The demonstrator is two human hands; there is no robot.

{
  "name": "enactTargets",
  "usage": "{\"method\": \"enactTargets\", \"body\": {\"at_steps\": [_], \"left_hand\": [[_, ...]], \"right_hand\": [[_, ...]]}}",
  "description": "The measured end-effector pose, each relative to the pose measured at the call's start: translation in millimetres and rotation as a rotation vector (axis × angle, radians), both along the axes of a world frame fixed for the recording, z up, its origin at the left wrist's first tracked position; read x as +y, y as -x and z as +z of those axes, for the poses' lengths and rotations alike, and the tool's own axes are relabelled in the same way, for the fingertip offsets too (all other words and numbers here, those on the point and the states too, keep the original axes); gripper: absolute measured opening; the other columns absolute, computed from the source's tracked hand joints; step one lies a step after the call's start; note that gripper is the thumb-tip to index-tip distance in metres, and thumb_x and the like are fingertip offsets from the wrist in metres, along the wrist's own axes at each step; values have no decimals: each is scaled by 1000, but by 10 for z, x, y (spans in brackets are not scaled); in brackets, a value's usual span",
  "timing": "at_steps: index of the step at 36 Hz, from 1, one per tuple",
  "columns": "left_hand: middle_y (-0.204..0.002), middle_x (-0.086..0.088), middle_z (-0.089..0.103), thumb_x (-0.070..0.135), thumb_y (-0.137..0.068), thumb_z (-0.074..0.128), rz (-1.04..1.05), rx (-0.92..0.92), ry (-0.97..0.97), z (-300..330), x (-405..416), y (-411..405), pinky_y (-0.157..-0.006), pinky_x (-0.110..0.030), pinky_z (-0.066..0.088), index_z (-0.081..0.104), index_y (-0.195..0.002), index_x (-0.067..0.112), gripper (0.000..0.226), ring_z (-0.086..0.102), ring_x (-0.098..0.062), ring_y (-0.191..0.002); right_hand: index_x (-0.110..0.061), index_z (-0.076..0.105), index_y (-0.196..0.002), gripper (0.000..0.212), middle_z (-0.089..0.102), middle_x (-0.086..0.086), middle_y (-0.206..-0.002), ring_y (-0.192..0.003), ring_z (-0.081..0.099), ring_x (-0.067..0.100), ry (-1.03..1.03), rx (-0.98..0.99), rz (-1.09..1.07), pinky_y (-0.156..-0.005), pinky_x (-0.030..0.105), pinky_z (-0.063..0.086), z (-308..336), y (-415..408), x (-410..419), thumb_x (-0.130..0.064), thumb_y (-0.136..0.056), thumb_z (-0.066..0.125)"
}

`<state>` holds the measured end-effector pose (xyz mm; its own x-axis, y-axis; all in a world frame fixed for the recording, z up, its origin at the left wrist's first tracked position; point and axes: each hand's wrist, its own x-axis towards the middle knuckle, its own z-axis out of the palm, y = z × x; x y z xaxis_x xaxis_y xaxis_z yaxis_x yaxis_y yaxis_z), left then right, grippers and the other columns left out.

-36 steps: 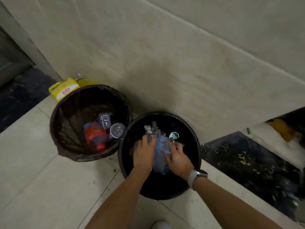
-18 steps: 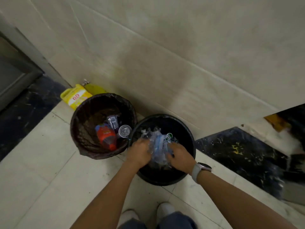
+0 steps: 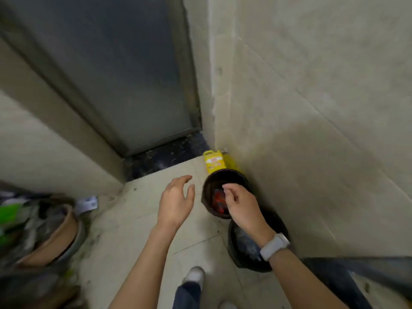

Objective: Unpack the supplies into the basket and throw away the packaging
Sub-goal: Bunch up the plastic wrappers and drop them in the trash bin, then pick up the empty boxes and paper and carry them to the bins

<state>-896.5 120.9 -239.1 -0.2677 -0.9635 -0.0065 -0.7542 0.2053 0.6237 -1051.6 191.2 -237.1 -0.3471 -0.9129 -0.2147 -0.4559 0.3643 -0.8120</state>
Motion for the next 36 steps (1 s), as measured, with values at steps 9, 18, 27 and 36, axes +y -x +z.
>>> {"method": "enactTargets", "body": {"at_steps": [9, 18, 27, 36], "left_hand": [[-123, -4, 62, 22, -92, 52, 640, -21, -39, 679, 1819, -1882, -90, -24, 39, 58, -121, 15, 31, 57, -19, -111], [-119, -10, 63, 17, -90, 55, 1335, -60, -29, 1028, 4445, -3212, -92, -27, 40, 60, -118, 10, 30, 59, -23, -111], [-123, -3, 58, 23, -92, 50, 1758, -75, 49, 1328, 7028, -3898, -93, -26, 38, 55, -124, 15, 33, 55, -18, -113], [-123, -6, 59, 19, -91, 52, 2079, -26, 45, 1321, 9173, -4241, -99, -30, 39, 56, -122, 15, 32, 55, -19, -115]], "right_hand": [[-14, 64, -109, 24, 69, 6, -110, -102, 61, 24, 8, -7, 729, -90, 31, 44, 572, -1658, 492, -16, -91, 48], [-15, 62, -113, 26, 69, 10, -111, -103, 62, 26, 103, 13, 1472, -89, 31, 45, 912, -3694, 1935, -20, -92, 48], [-12, 60, -116, 27, 67, 8, -118, -110, 59, 24, 218, 0, 1982, -91, 26, 40, 1138, -5159, 4342, -18, -93, 46], [-13, 58, -119, 29, 65, 6, -119, -108, 59, 20, 217, -3, 2285, -96, 29, 43, 1112, -6029, 6380, -18, -92, 47]]}}
